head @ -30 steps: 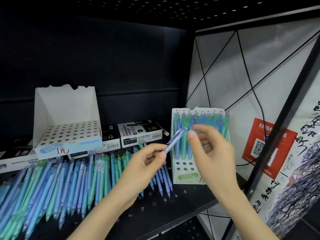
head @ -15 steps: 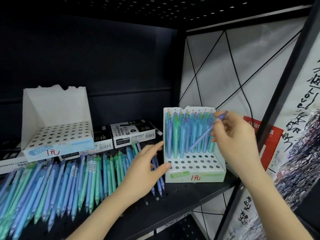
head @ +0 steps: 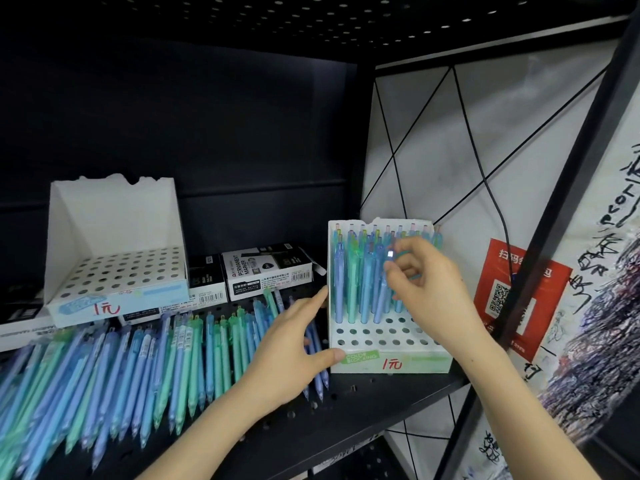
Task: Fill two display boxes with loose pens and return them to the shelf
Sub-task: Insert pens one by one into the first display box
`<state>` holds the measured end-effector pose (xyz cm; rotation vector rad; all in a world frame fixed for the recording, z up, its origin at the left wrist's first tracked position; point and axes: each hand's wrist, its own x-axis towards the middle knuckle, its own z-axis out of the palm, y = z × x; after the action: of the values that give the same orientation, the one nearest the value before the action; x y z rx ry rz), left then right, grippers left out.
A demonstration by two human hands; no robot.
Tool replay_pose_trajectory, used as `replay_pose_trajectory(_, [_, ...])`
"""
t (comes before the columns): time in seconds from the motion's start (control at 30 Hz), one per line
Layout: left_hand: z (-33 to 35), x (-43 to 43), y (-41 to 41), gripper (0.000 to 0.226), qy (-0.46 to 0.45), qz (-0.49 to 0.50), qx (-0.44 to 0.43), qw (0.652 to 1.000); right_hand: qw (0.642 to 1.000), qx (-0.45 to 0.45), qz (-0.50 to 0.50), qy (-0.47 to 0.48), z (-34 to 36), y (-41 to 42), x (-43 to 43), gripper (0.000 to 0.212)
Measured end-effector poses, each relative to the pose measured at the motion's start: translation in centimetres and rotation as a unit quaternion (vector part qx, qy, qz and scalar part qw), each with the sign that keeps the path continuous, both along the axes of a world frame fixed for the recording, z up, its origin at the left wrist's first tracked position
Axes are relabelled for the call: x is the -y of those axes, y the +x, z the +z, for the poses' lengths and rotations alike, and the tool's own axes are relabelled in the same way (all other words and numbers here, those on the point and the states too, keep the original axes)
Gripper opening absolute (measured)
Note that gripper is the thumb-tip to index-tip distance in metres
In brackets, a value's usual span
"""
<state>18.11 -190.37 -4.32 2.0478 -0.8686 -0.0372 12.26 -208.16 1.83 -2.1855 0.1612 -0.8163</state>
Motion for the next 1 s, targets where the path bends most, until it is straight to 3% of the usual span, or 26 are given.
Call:
replay_pose_trajectory(0.13, [-0.2,0.0,0.3,0.085,0.016,0.003,0.016,1.000,0.998,0.014,-0.045,-0.044,-0.8,0.2,-0.3,0.021])
replay_pose_trajectory(0.27, [0.2,-0.2,0.2,0.080,0.031,0.014,0.037,0.999,0.978,0.117,-0.138,-0.102,-1.0,-0.6,-1.8,0.023])
replay_pose_trajectory(0.37, [0.8,-1.8,0.0,0.064,-0.009,0.065,0.075,0.995,0.976,0.167,-0.097,-0.104,-1.9,-1.1,-4.8,0.015])
replay_pose_trajectory(0.53, [1.0,-9.5,-0.6,0.040,0.028,0.241,0.154,0.958,0.983,0.055,0.095,-0.144,-4.5,1.6,-10.9,0.022])
replay_pose_trajectory(0.63, [1.0,-15.9,-1.0,0.038,0.087,0.363,0.136,0.918,0.969,0.008,0.167,-0.183,-4.8,4.0,-14.7,0.035])
replay_pose_trajectory(0.8, [1.3,-22.9,-2.1,0.056,0.204,0.482,0.039,0.851,0.936,-0.076,0.163,-0.303,-5.2,7.6,-19.3,0.067])
replay_pose_trajectory(0.9, [1.5,-24.0,-2.1,0.064,0.208,0.482,-0.011,0.851,0.923,-0.130,0.133,-0.336,-6.0,7.4,-20.0,0.080])
replay_pose_trajectory(1.0, [1.6,-23.7,-1.6,0.065,0.199,0.476,-0.002,0.856,0.928,-0.130,0.118,-0.328,-6.4,7.1,-19.4,0.081])
